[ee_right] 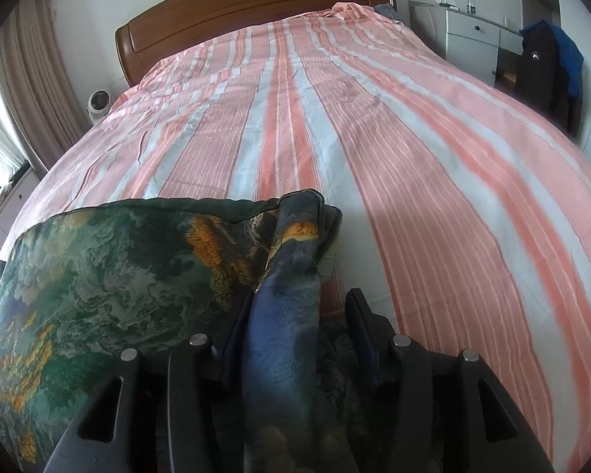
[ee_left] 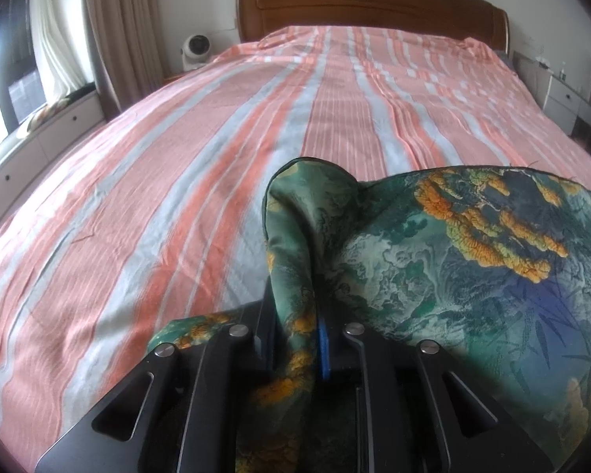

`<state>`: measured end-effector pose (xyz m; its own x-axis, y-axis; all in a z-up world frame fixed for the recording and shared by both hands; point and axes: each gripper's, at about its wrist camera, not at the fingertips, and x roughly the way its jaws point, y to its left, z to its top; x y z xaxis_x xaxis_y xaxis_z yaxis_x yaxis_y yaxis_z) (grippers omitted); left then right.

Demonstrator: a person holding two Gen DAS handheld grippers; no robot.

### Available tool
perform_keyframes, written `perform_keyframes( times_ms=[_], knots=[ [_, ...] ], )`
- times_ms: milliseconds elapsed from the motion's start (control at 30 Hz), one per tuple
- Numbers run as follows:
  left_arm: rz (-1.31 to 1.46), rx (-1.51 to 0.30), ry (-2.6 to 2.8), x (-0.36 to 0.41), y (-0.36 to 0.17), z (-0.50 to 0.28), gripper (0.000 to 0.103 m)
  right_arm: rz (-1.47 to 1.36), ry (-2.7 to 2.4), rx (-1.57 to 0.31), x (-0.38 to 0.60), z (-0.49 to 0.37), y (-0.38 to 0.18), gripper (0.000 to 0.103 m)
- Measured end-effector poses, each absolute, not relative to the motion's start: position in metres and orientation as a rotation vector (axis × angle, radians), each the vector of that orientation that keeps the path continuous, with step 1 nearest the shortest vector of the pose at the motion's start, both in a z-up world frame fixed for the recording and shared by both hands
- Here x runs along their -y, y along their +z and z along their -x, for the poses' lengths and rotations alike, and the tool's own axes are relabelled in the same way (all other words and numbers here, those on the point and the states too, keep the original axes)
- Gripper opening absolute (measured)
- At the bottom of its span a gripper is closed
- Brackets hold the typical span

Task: Fold large clothes
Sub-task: 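Lift the hem with both tools and fold it over toward the collar, then open both tools and release the folded jacket onto the bed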

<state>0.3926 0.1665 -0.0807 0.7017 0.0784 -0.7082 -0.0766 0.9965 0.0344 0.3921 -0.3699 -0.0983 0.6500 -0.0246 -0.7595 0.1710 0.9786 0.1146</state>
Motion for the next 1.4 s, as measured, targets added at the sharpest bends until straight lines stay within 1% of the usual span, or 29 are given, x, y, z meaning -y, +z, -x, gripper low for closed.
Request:
perform_keyframes(
  times_ms=[33,67,133,200,267,333,400,500,567,600,633,667,700,767,833,1000,1033,1100,1200,1233,1300,1367,1400],
  knots=[
    [-0.008,-0.787,0.099,-0.166,-0.08,-0.392,0.028,-0.177,-0.116,-0.857,0.369,-0.392,-0.098,0.049],
    [-0.016,-0.789,0.116,-0.166,-0.078,-0.392,0.032,-0.17,-0.123,-0.856,0.368,-0.392,-0.098,0.05],
    [-0.037,-0.808,0.151,-0.166,-0.073,-0.392,0.052,-0.167,-0.135,-0.853,0.368,-0.391,-0.097,0.053],
    [-0.064,-0.833,0.186,-0.164,-0.056,-0.389,0.061,-0.165,-0.154,-0.849,0.369,-0.39,-0.097,0.058],
    [-0.029,-0.77,0.17,-0.159,-0.022,-0.369,0.07,-0.162,-0.175,-0.844,0.37,-0.389,-0.095,0.064],
    [0.01,-0.718,0.079,-0.144,0.005,-0.354,0.088,-0.161,-0.184,-0.844,0.37,-0.388,-0.095,0.065],
    [-0.024,-0.7,-0.044,-0.108,0.026,-0.347,0.094,-0.162,-0.182,-0.848,0.371,-0.389,-0.095,0.065],
    [-0.104,-0.724,-0.185,-0.052,0.026,-0.35,0.098,-0.158,-0.186,-0.849,0.371,-0.389,-0.095,0.066],
    [-0.162,-0.775,-0.205,-0.017,0.001,-0.354,0.098,-0.147,-0.197,-0.851,0.37,-0.389,-0.095,0.068],
    [-0.182,-0.808,-0.202,-0.006,-0.011,-0.353,0.096,-0.14,-0.202,-0.854,0.37,-0.39,-0.095,0.068],
    [-0.21,-0.842,-0.206,0.005,-0.026,-0.348,0.091,-0.138,-0.203,-0.857,0.37,-0.39,-0.095,0.068],
    [-0.244,-0.855,-0.204,0.013,-0.039,-0.339,0.09,-0.138,-0.203,-0.862,0.37,-0.391,-0.095,0.069],
    [-0.293,-0.82,-0.184,0.02,-0.05,-0.32,0.09,-0.142,-0.201,-0.864,0.371,-0.391,-0.096,0.069],
    [-0.323,-0.76,-0.164,0.019,-0.053,-0.291,0.09,-0.154,-0.195,-0.863,0.373,-0.39,-0.096,0.07],
    [-0.322,-0.738,-0.166,0.014,-0.052,-0.263,0.09,-0.162,-0.19,-0.862,0.374,-0.39,-0.096,0.07],
    [-0.398,-0.753,-0.204,0.017,-0.057,-0.206,0.092,-0.157,-0.197,-0.869,0.373,-0.39,-0.096,0.072],
    [-0.409,-0.775,-0.222,0.019,-0.059,-0.195,0.094,-0.151,-0.203,-0.874,0.372,-0.39,-0.095,0.073],
    [-0.417,-0.829,-0.249,0.026,-0.06,-0.181,0.094,-0.159,-0.197,-0.902,0.373,-0.39,-0.092,0.073],
    [-0.41,-0.824,-0.238,0.027,-0.053,-0.154,0.095,-0.211,-0.164,-0.903,0.383,-0.373,-0.062,0.074],
    [-0.4,-0.823,-0.236,0.028,-0.05,-0.149,0.096,-0.221,-0.154,-0.879,0.385,-0.363,-0.05,0.075],
    [-0.362,-0.825,-0.226,0.029,-0.046,-0.14,0.097,-0.215,-0.115,-0.785,0.385,-0.322,-0.016,0.083],
    [-0.334,-0.828,-0.212,0.033,-0.049,-0.133,0.097,-0.173,-0.103,-0.719,0.379,-0.28,0.002,0.093],
    [-0.326,-0.83,-0.202,0.034,-0.052,-0.132,0.097,-0.153,-0.1,-0.696,0.375,-0.259,0.005,0.094]
  ],
)
